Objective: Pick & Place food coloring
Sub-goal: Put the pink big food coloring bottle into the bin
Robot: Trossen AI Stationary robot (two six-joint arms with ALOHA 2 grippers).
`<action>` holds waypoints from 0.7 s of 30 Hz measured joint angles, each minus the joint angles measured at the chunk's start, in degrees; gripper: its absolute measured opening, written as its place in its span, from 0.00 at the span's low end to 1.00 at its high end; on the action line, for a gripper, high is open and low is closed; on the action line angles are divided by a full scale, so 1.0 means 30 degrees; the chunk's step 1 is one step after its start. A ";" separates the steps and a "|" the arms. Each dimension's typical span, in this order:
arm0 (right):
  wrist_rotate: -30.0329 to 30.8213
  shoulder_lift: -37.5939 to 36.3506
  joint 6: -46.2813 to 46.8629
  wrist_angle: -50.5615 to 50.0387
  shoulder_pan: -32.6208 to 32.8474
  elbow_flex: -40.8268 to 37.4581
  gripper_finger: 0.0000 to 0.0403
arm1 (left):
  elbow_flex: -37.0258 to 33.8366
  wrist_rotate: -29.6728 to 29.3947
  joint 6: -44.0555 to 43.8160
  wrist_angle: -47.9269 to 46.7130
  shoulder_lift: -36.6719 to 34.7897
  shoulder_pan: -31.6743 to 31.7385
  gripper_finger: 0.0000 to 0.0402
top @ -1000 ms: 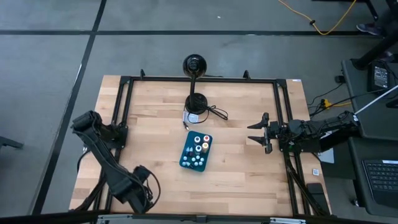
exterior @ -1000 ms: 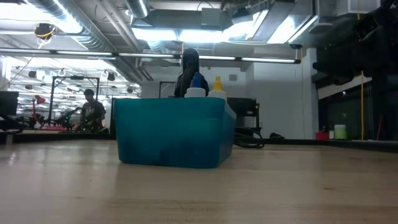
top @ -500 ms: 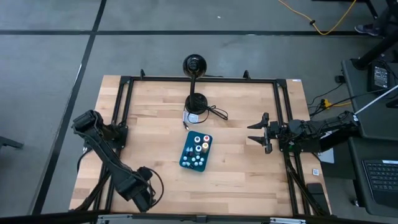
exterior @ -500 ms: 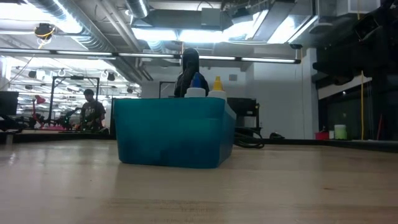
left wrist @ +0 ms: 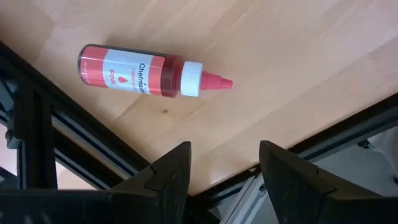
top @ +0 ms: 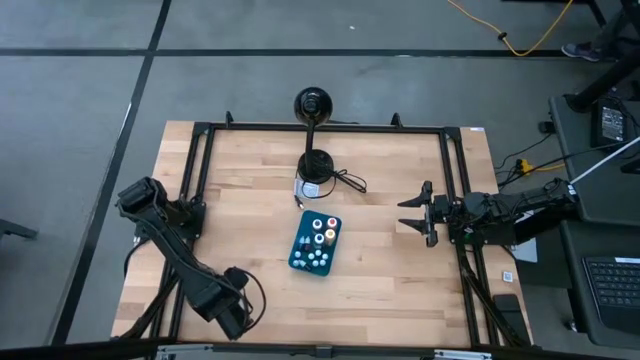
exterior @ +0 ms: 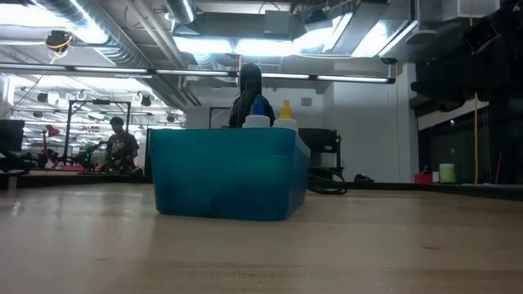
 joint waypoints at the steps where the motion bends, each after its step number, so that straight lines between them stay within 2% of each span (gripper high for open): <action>1: 0.0000 0.0000 0.0000 0.0000 0.0001 -0.0001 0.55 | 0.0000 -0.0042 0.0083 -0.0014 -0.0021 0.0003 0.46; 11: 0.0000 0.0000 0.0000 0.0000 0.0001 -0.0001 0.55 | 0.0007 -0.0129 0.1363 -0.0093 -0.0050 0.0256 0.46; 14: 0.0000 0.0000 0.0000 -0.0007 -0.0006 -0.0001 0.55 | 0.0007 -0.0108 0.3459 -0.0323 -0.0050 0.0411 0.46; 21: 0.0000 0.0000 0.0000 0.0000 0.0001 -0.0001 0.55 | 0.0007 0.0564 1.1096 -0.2155 -0.0057 0.1222 0.46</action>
